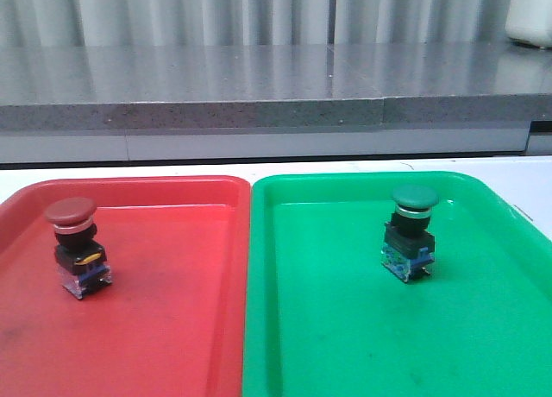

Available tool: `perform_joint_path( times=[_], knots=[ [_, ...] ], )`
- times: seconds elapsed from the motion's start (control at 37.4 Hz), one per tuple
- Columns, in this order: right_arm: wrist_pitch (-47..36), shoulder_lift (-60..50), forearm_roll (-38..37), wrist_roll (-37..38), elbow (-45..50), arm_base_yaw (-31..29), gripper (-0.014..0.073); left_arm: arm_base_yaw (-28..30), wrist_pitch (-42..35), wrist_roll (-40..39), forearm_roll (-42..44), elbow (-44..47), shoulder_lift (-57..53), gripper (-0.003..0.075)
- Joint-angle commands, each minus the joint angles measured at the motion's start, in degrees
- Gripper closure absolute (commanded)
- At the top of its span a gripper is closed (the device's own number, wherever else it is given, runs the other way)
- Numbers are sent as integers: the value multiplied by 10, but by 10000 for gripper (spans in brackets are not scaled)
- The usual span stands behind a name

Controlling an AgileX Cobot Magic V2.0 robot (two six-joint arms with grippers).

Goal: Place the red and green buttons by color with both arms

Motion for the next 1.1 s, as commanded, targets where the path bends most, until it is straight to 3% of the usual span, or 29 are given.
perform_joint_path(
  times=[0.0, 0.16, 0.4, 0.48, 0.56, 0.7, 0.75, 1.07],
  knots=[
    [29, -32, -2, -5, -14, 0, 85, 2, -43, -4, -9, -15, 4, 195],
    [87, -72, -2, -1, -13, 0, 85, 2, -43, -4, -9, -15, 4, 195],
    [85, -81, -2, 7, -13, 0, 93, 2, -43, -4, -9, -15, 4, 204],
    [85, -81, -2, 7, -13, 0, 199, 2, -43, -4, -9, -15, 4, 285],
    [85, -81, -2, 7, -13, 0, 401, 2, -43, -4, -9, -15, 4, 440],
    [85, -81, -2, 7, -13, 0, 659, 2, -43, -4, -9, -15, 4, 676],
    [85, -81, -2, 7, -13, 0, 657, 2, -43, -4, -9, -15, 4, 741],
    [85, -81, -2, 7, -13, 0, 662, 2, -49, -4, -9, -11, -1, 740]
  ],
)
